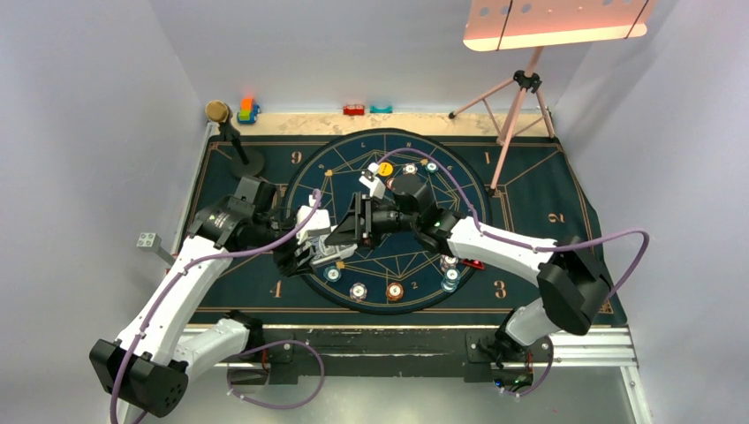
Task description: Distribute texas hold em gaming equipment
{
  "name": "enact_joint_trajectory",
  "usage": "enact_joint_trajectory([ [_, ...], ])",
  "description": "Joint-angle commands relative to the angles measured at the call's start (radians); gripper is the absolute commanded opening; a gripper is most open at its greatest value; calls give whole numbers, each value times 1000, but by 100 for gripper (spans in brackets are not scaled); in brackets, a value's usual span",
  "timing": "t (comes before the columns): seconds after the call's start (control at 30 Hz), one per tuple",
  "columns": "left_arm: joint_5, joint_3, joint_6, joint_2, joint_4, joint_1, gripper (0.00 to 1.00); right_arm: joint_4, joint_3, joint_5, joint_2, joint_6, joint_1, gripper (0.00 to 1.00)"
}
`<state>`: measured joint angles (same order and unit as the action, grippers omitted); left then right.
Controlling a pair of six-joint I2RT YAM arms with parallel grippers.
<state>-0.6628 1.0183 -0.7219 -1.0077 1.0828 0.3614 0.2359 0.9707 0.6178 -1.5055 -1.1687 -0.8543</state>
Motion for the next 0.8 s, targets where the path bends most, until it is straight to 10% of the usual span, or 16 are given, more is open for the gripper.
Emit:
enact_joint_trajectory([
  [0.0,-68,6,11,13,-17,5,25,-21,13,-6,66,36,26,54],
  [0.77,-148,37,68,-3,-4,4,19,-113,-88,-40,184,103,95,45],
])
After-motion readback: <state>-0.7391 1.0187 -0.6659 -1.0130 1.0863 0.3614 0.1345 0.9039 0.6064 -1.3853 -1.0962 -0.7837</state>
